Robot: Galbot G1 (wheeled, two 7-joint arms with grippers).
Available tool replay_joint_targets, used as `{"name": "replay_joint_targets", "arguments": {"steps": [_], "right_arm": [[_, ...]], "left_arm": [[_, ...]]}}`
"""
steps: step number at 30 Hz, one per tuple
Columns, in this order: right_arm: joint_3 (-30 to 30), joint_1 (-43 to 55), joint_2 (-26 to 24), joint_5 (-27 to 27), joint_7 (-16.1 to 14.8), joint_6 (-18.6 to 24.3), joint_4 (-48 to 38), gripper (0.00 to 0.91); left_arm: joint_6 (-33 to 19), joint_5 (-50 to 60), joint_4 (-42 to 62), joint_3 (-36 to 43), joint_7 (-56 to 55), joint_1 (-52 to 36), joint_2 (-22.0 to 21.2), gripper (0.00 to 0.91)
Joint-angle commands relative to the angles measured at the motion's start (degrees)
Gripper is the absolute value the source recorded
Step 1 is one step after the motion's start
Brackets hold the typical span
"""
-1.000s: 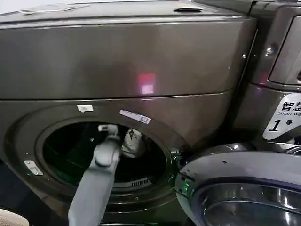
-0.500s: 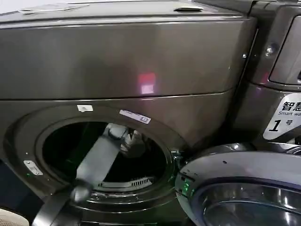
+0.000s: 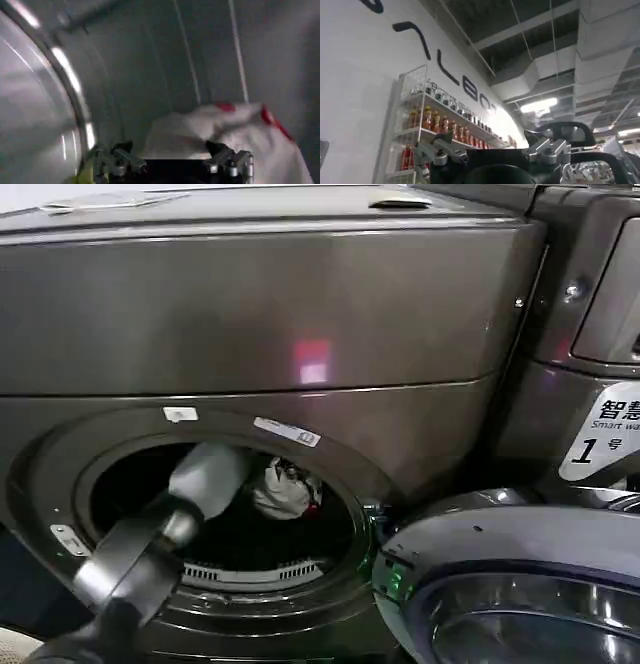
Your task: Grasp the clothes from the dryer.
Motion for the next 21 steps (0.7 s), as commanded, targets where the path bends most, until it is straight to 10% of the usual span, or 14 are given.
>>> {"name": "replay_joint_targets", "arguments": {"steps": [1,14,17,21], "right_arm": [[0.11,-0.03,0.33,-0.02,0.07,0.02,0.18,0.907],[0.26,-0.28,0.43,-0.11,0.29,0.01,0.74,0.907],[0.08,-0.23,0.69,-0.13,0.4,0.01,0.9,0.907],[0.16,-0.41,0.73,-0.11,0.46,0.01,1.0,0.907]], "left_arm": [[-0.73,16.54,9.36,2.61,6.51,-4.72,-0.82,0.907],[1.33,16.66,11.94,0.21,5.54,-2.64,-2.6,0.907],[1.05,16.29,12.11,0.18,5.7,-2.72,-2.71,0.171],[0.83,16.14,11.92,0.32,5.66,-3.0,-2.49,0.0]]}}
